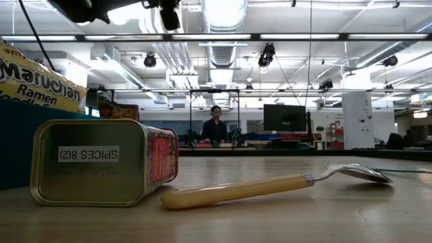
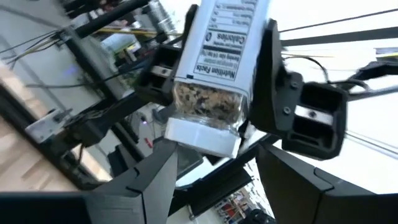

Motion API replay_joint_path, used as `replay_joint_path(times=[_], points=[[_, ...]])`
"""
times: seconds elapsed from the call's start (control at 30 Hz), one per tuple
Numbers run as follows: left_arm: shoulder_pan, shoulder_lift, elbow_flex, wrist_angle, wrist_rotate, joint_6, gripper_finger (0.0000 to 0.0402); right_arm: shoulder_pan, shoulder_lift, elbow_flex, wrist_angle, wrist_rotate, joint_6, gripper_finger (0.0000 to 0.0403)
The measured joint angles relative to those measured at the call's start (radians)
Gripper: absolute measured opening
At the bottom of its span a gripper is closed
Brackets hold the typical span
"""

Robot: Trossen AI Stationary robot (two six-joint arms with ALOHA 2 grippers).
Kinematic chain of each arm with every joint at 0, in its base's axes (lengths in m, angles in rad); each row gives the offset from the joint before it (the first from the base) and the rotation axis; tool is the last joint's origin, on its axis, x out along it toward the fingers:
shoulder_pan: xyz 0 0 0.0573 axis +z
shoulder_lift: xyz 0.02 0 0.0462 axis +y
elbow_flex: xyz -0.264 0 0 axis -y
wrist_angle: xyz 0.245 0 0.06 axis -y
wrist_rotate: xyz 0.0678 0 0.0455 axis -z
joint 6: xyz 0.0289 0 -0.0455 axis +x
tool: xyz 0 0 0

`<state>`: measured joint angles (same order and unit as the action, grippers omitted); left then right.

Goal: Pick & Place Food Item
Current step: Put the white seasoning bottle into the yellow bin

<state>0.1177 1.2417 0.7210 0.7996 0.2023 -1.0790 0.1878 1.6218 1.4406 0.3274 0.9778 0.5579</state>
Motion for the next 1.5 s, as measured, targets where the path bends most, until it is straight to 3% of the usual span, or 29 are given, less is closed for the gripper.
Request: replay_joint_path(times=[0.43,0.9,1.5], points=[[-0.011,0.001,0.006,0.046,-0.022,0.055,0.0222,-0.036,0.047,-0.001,0.188,-0.132,-0.022,0.0193],[-0.013,0.001,0.006,0.091,-0.001,0.115,0.0222,-0.059,0.06,-0.001,0.215,-0.275,0.018,0.0193],[-0.035,-0.001,0.006,0.098,-0.029,0.143,0.0222,-0.053,0.055,-0.005,0.291,-0.283,-0.039,0.0193]])
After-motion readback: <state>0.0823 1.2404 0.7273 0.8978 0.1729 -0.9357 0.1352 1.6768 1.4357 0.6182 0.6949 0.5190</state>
